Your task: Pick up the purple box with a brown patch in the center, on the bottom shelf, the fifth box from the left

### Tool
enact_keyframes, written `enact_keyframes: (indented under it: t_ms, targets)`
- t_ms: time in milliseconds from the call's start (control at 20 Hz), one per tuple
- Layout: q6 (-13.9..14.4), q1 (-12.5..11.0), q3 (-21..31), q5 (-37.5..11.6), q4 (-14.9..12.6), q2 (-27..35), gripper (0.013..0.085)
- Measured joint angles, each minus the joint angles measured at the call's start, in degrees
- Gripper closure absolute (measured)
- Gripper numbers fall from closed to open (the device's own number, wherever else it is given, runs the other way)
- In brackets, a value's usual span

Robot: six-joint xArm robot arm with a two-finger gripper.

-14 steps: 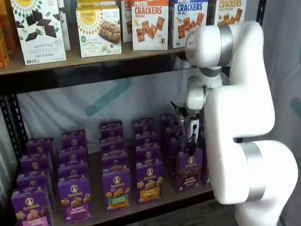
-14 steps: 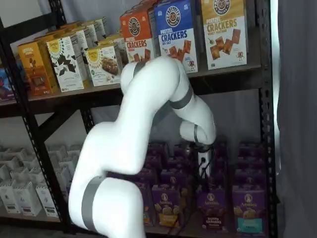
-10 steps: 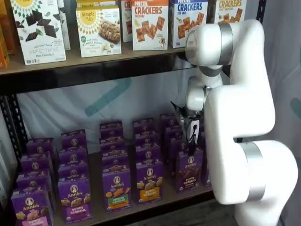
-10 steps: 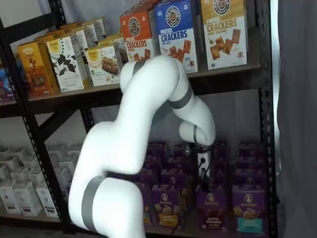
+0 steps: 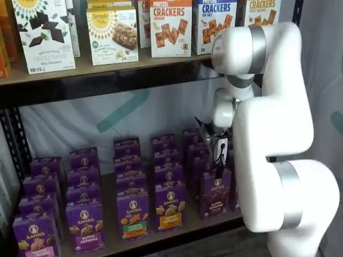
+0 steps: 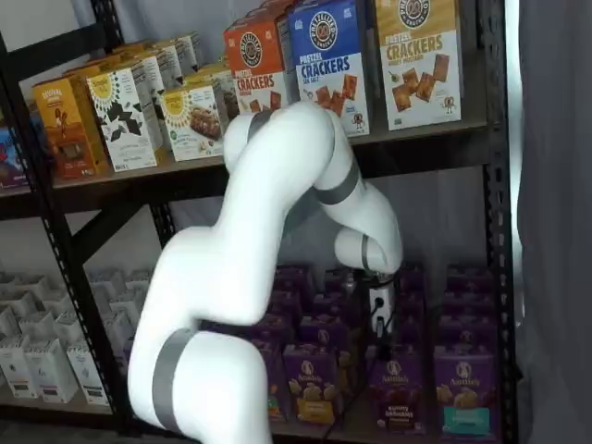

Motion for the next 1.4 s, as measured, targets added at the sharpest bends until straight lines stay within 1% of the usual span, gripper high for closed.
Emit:
enact_keyframes:
  t_ms: [250,500,900,1400]
  targets:
    - [1.1,-0.1,-1.7,0.5,-1.4,1.7,0.0130]
    - [2.0,-0.2,-4.4,1.3,-2.4,4.1,0.0130]
    - [3.9,-0.4,-7.9,2.3,-4.9,7.2,0.0130]
    - [5.1,-0.8,-10.2,2.1,-6.7,9.9,0.0130]
